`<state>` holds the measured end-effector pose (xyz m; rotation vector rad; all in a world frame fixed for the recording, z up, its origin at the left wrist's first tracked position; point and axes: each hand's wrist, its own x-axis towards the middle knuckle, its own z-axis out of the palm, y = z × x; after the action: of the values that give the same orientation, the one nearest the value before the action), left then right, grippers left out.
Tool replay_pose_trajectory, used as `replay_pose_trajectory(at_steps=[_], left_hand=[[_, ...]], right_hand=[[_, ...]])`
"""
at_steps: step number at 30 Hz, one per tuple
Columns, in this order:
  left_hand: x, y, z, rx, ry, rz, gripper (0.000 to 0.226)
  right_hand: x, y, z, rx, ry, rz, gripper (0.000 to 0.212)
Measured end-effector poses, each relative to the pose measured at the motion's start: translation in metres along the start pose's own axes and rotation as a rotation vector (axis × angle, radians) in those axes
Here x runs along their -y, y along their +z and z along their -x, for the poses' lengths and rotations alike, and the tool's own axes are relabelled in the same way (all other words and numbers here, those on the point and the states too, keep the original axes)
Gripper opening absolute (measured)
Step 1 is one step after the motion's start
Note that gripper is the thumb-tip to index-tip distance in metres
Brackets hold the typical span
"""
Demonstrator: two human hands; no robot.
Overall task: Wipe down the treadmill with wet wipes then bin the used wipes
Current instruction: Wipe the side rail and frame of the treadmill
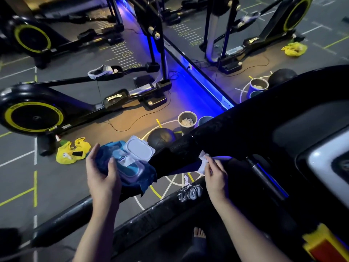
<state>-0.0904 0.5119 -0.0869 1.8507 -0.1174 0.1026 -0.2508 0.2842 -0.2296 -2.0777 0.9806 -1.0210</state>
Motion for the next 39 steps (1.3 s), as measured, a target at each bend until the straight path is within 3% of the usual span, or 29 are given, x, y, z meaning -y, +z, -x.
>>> replay_pose_trajectory(at_steps=[9, 10, 14, 17, 24, 28, 31, 35, 39], left_hand=[[-0.001, -0.017, -0.009, -0.079, 0.048, 0.019, 0.051], [0.001, -0.021, -0.009, -0.093, 0.050, 0.016, 0.050], [0.005, -0.036, -0.011, -0.159, 0.048, -0.002, 0.049], [0.008, -0.046, -0.010, -0.182, 0.050, -0.012, 0.049], [0.018, -0.070, -0.008, -0.240, 0.047, -0.061, 0.049], [0.018, -0.070, -0.004, -0.273, 0.038, -0.070, 0.049], [0.018, -0.069, -0.004, -0.271, 0.048, -0.078, 0.049], [0.017, -0.068, -0.004, -0.268, 0.047, -0.076, 0.049], [0.019, -0.075, -0.005, -0.262, 0.060, -0.082, 0.050]], right_hand=[[0.015, -0.014, -0.009, 0.016, 0.365, -0.103, 0.010], [0.020, -0.016, -0.012, -0.023, 0.327, -0.108, 0.010], [0.041, 0.000, -0.032, -0.109, -0.133, -0.046, 0.007], [0.042, 0.029, -0.039, 0.058, -0.288, -0.071, 0.002], [0.051, 0.048, -0.017, 0.356, -0.275, -0.180, 0.009], [0.082, 0.072, 0.013, 0.665, -0.142, -0.344, 0.007], [0.109, 0.081, 0.028, 0.760, 0.135, -0.485, 0.008], [0.120, 0.059, 0.025, 0.662, 0.444, -0.746, 0.008], [0.091, 0.017, -0.014, 0.296, 0.277, -0.539, 0.008]])
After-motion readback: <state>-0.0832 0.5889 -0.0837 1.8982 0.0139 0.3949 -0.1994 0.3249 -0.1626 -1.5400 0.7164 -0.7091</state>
